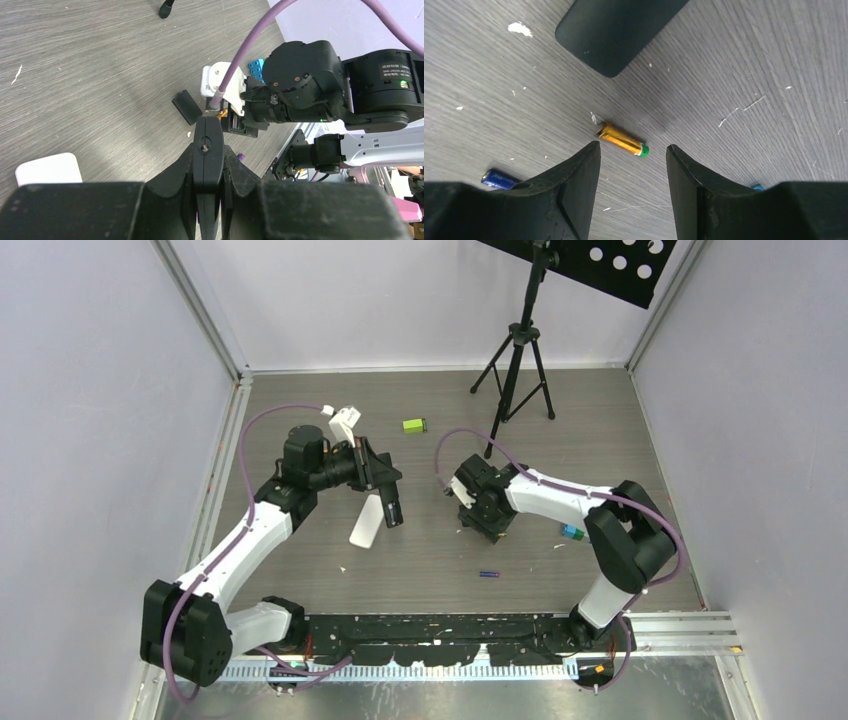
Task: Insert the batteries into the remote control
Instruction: Pick up the battery from the center of the board.
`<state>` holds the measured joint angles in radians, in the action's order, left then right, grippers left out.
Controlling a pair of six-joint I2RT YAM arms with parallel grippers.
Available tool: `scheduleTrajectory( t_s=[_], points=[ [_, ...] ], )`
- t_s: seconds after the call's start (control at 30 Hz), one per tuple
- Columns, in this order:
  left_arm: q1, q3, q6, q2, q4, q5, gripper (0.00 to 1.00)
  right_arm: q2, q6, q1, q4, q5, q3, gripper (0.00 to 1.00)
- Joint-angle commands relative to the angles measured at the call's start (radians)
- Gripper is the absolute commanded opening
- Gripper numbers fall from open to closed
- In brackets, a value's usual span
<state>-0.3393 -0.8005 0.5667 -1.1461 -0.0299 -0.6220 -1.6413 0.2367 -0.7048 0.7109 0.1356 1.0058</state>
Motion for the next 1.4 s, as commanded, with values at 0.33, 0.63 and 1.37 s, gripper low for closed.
scheduleTrajectory(
  t_s=[0.33,0.63,1.37],
  points=[
    [0.005,-0.042,-0.033,-0.015,-0.015,-0.011,0.0,-0.058,0.07,0.0,-0.052,0.004,0.004,0.53],
    [0.005,-0.043,-0.025,-0.026,-0.009,-0.023,0.0,-0.073,0.072,0.048,-0.085,-0.047,0.0,0.48],
    [0.005,0.027,0.138,-0.073,0.199,-0.017,0.0,0.105,-0.178,0.08,-0.252,-0.081,-0.019,0.12]
  ],
)
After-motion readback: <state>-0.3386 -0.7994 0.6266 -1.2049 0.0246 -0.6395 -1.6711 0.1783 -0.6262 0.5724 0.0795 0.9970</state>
